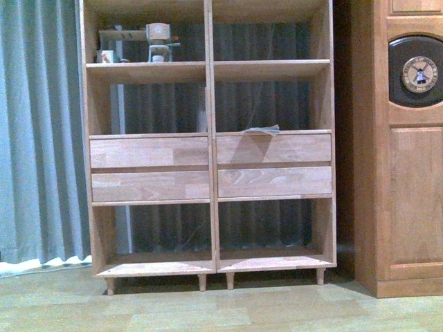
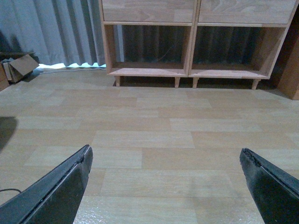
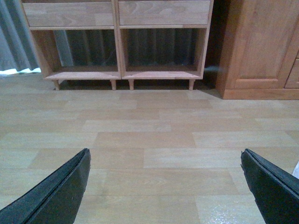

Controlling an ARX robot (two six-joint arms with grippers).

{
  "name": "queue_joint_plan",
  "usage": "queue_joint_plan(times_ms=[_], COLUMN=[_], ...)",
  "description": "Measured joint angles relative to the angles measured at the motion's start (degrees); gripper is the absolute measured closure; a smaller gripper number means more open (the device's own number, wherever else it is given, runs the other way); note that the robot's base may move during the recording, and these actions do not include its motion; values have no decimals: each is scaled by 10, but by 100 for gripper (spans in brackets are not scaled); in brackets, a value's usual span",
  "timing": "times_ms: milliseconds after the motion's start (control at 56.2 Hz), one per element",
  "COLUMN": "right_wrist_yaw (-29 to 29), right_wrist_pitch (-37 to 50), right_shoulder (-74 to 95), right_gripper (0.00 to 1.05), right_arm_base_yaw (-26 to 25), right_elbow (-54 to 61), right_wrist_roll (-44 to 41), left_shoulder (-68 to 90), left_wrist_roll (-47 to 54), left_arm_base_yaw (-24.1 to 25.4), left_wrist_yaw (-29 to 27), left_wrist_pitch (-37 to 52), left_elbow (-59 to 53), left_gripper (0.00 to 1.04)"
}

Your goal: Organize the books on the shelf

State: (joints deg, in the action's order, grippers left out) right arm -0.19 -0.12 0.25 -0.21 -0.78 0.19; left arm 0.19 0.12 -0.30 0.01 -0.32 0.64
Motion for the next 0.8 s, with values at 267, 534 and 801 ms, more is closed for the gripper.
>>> queue_joint_plan(times_ms=[267,534,801], right_wrist_yaw=[0,0,0], right_wrist_pitch=[0,0,0], right_shoulder=[0,0,0], right_gripper=[7,7,7], right_arm_base_yaw=[0,0,0], right_elbow=[0,0,0], right_wrist_roll=[0,0,0], left_shoulder=[0,0,0], left_wrist_roll=[0,0,0], left_arm_base_yaw=[0,0,0], left_wrist_yaw=[0,0,0], left_wrist_pitch=[0,0,0], left_elbow=[0,0,0], left_gripper=[7,7,7])
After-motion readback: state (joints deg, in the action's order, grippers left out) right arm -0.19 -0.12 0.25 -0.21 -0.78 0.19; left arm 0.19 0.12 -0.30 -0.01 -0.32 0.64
